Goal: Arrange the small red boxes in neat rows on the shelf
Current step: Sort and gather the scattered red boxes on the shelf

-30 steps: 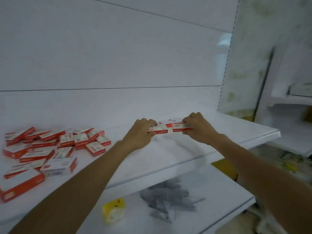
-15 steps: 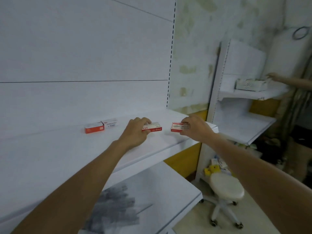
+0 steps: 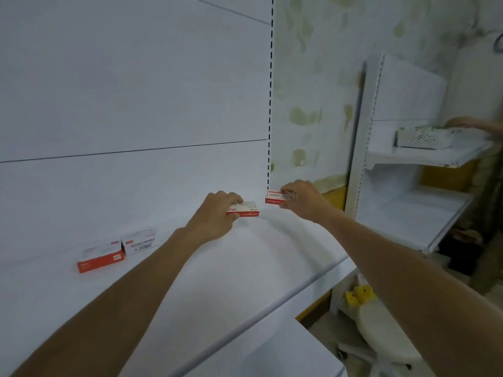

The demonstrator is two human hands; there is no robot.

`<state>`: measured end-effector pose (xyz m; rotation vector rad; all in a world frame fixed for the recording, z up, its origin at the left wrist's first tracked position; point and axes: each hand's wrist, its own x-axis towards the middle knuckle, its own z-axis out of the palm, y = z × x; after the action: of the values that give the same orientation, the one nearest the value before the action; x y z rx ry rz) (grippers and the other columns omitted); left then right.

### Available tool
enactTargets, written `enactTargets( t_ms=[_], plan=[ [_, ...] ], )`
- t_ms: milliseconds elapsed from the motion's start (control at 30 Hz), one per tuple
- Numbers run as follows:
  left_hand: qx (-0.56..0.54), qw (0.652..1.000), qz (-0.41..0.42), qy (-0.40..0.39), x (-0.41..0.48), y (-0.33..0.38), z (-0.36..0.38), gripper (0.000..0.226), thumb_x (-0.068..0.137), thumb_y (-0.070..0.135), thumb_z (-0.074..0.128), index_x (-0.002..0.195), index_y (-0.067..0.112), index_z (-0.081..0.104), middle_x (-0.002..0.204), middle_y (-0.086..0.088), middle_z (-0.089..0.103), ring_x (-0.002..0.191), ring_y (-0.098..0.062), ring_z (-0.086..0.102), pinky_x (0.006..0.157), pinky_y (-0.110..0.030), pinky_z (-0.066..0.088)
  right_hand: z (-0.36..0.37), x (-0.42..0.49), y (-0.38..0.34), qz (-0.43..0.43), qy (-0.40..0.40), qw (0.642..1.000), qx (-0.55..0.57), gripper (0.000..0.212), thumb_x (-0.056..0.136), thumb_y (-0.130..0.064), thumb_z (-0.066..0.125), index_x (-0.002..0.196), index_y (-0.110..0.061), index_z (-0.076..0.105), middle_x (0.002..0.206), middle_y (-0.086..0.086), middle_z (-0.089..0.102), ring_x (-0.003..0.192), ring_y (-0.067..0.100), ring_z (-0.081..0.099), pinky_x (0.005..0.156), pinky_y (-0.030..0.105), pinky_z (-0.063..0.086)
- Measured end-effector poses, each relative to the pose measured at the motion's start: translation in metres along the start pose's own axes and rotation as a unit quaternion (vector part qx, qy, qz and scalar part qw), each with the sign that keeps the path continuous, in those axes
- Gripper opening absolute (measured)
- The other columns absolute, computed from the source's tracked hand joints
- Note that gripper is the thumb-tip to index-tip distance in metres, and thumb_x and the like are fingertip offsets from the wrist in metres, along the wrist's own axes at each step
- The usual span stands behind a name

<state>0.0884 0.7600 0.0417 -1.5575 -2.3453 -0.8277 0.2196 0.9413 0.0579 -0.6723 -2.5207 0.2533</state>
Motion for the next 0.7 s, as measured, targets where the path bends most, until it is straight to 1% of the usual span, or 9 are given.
enactTargets(
  t_ms=[133,267,333,433,500,567,633,700],
  plan=[
    [0.020,0.999,-0.039,0.027,0.022,-0.023,-0.004,0.032,0.089,0.015,0.055,0.121,0.016,0.054,0.115,-0.011,0.057,0.106,-0.026,0.047,0.091,-0.033,0.039,0.016,0.044,0.004,-0.026,-0.020,0.999,0.016,0.037,0.083,-0.023,0.064,0.118,-0.013,0.060,0.111,0.014,0.059,0.107,0.029,0.052,0.084,0.030,0.041],
    [0.047,0.994,-0.088,0.052,0.034,-0.039,0.001,0.031,0.090,0.016,0.053,0.122,0.016,0.053,0.114,-0.010,0.056,0.105,-0.025,0.048,0.087,-0.030,0.039,0.040,0.085,0.002,-0.075,-0.043,0.996,0.033,0.037,0.085,-0.021,0.060,0.120,-0.011,0.057,0.114,0.016,0.054,0.111,0.031,0.047,0.092,0.035,0.042],
    [0.067,0.989,-0.112,0.065,0.038,-0.045,0.006,0.031,0.090,0.016,0.053,0.121,0.016,0.054,0.114,-0.011,0.057,0.103,-0.025,0.049,0.085,-0.029,0.038,0.054,0.104,0.000,-0.104,-0.060,0.992,0.038,0.037,0.086,-0.019,0.059,0.122,-0.011,0.055,0.116,0.017,0.052,0.114,0.032,0.044,0.093,0.035,0.041],
    [0.083,0.979,-0.159,0.096,0.041,-0.051,0.016,0.031,0.090,0.016,0.053,0.121,0.015,0.054,0.114,-0.012,0.058,0.104,-0.025,0.050,0.087,-0.031,0.040,0.073,0.127,0.000,-0.155,-0.085,0.983,0.053,0.039,0.087,-0.017,0.058,0.125,-0.011,0.053,0.118,0.017,0.050,0.116,0.032,0.041,0.095,0.034,0.038],
    [0.093,0.973,-0.186,0.096,0.045,-0.051,0.025,0.032,0.089,0.014,0.054,0.121,0.014,0.054,0.115,-0.012,0.058,0.105,-0.026,0.050,0.088,-0.031,0.040,0.081,0.138,0.004,-0.191,-0.093,0.976,0.055,0.038,0.087,-0.017,0.058,0.124,-0.012,0.054,0.118,0.018,0.051,0.115,0.033,0.043,0.096,0.034,0.037],
    [0.100,0.969,-0.208,0.087,0.049,-0.048,0.035,0.033,0.088,0.012,0.055,0.121,0.014,0.054,0.114,-0.013,0.057,0.106,-0.027,0.050,0.088,-0.031,0.039,0.087,0.143,0.014,-0.212,-0.104,0.969,0.070,0.038,0.085,-0.018,0.059,0.123,-0.012,0.055,0.117,0.017,0.053,0.114,0.031,0.044,0.096,0.035,0.039],
    [0.094,0.967,-0.225,0.069,0.051,-0.043,0.044,0.033,0.087,0.013,0.056,0.120,0.015,0.053,0.115,-0.011,0.057,0.107,-0.025,0.051,0.090,-0.031,0.040,0.092,0.145,0.026,-0.219,-0.155,0.961,0.071,0.037,0.084,-0.019,0.060,0.120,-0.013,0.056,0.119,0.012,0.054,0.114,0.027,0.046,0.095,0.035,0.042],
    [0.079,0.968,-0.237,0.019,0.051,-0.038,0.056,0.031,0.086,0.016,0.056,0.117,0.017,0.053,0.118,-0.007,0.057,0.108,-0.022,0.051,0.093,-0.032,0.041,0.097,0.146,0.036,-0.220,-0.245,0.943,0.041,0.037,0.082,-0.017,0.056,0.119,-0.017,0.054,0.123,0.008,0.053,0.114,0.024,0.048,0.091,0.029,0.041]
  ],
)
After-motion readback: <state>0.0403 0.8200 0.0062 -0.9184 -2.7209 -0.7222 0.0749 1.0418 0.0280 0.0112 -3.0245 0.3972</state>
